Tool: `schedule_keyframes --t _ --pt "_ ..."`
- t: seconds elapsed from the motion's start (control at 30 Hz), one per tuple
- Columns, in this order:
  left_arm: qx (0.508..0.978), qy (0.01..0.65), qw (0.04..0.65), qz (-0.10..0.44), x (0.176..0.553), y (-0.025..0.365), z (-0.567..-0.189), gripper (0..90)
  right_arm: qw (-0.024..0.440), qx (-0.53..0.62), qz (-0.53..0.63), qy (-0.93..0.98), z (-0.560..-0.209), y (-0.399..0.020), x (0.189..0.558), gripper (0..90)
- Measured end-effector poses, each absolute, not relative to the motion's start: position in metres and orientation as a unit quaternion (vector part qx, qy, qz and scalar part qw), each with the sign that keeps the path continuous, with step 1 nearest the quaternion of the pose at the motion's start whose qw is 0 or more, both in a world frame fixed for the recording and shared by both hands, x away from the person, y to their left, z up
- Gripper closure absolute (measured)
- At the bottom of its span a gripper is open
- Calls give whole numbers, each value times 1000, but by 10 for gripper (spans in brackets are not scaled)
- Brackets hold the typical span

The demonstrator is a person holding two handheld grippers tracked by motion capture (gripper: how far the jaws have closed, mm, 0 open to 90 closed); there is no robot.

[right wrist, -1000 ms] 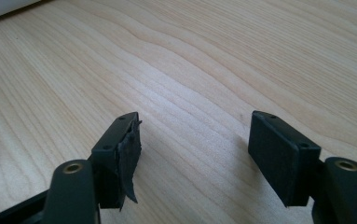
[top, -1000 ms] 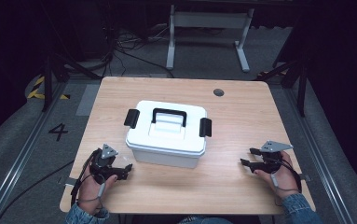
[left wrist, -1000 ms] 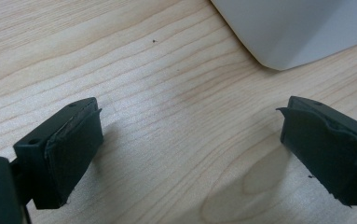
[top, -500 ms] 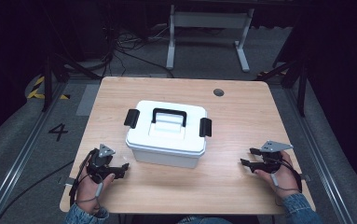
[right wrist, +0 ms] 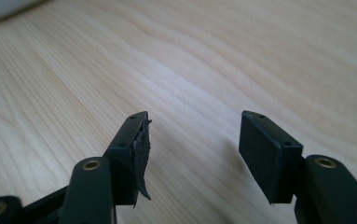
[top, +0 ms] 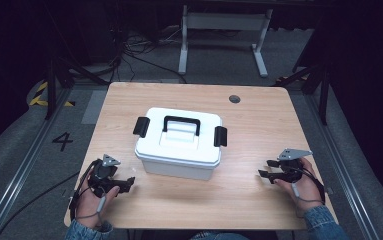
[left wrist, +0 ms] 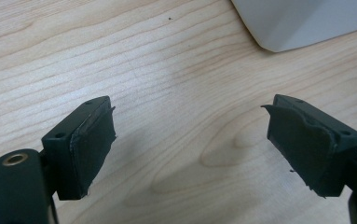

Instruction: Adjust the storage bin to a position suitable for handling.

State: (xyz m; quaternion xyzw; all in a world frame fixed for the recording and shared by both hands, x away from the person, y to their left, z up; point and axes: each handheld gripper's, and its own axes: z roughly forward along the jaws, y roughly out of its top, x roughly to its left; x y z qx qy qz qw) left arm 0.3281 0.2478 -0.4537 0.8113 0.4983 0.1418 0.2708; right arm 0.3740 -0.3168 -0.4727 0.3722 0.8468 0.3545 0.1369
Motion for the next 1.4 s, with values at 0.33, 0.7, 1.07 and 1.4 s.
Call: schedule_keyframes --t 0.33,0.7,1.07,1.4 --pt "806 506 278 130 323 249 -446 156 133 344 390 844 -418 -300 381 477" --pt "807 516 259 123 322 247 -447 159 135 311 421 841 -346 -271 397 477" --pt "810 515 254 121 322 248 -448 159 122 261 427 857 -311 -223 418 477" --pt "812 515 252 114 321 246 -450 160 98 224 423 873 -297 -174 435 475"
